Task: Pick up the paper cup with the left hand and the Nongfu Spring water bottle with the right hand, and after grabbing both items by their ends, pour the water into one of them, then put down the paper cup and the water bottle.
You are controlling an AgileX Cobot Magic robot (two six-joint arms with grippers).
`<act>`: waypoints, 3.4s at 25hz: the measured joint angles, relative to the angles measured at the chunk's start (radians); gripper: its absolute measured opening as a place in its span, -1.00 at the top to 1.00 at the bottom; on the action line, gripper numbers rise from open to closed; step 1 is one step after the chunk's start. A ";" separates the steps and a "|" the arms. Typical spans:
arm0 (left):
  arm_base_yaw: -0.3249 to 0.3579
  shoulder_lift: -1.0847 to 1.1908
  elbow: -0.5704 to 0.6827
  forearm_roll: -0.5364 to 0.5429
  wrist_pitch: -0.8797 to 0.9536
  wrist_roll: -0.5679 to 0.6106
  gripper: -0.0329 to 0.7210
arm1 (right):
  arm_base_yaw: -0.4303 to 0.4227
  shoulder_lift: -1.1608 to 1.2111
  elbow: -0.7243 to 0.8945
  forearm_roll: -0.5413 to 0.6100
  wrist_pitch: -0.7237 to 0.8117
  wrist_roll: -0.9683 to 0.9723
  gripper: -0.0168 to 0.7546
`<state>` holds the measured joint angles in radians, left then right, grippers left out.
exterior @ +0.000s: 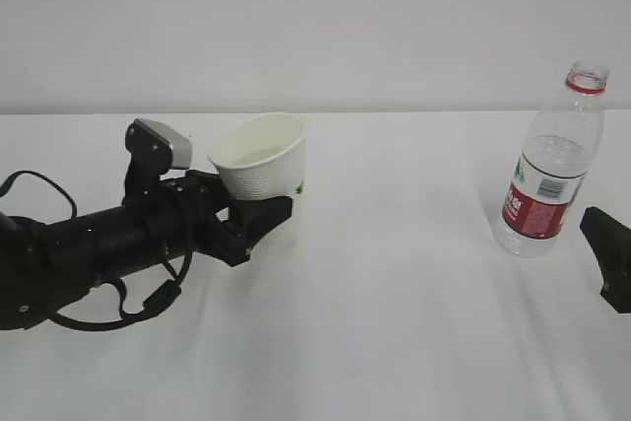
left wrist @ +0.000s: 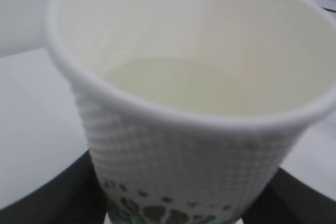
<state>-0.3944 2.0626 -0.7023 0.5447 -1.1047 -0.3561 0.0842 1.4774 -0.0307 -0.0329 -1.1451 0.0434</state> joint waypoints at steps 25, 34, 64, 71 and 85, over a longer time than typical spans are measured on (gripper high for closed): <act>0.232 0.000 0.049 -0.083 -0.004 0.053 -0.40 | 0.000 0.000 0.000 -0.002 0.000 0.000 -0.59; 0.233 -0.020 0.138 -0.231 -0.003 0.135 -0.40 | 0.000 0.000 0.000 -0.002 0.000 0.000 -0.58; 0.233 -0.031 0.160 -0.336 -0.005 0.189 -0.34 | 0.000 0.000 0.000 0.008 0.000 0.000 -0.58; 0.233 -0.031 0.158 -0.328 -0.005 0.189 -0.42 | 0.000 0.000 0.000 0.010 0.000 0.000 -0.58; 0.233 0.018 0.113 -0.291 -0.005 0.191 -0.44 | 0.000 0.000 0.000 0.010 0.000 0.000 -0.58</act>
<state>-0.1610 2.0803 -0.5889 0.2534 -1.1101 -0.1654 0.0842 1.4774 -0.0307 -0.0231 -1.1451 0.0434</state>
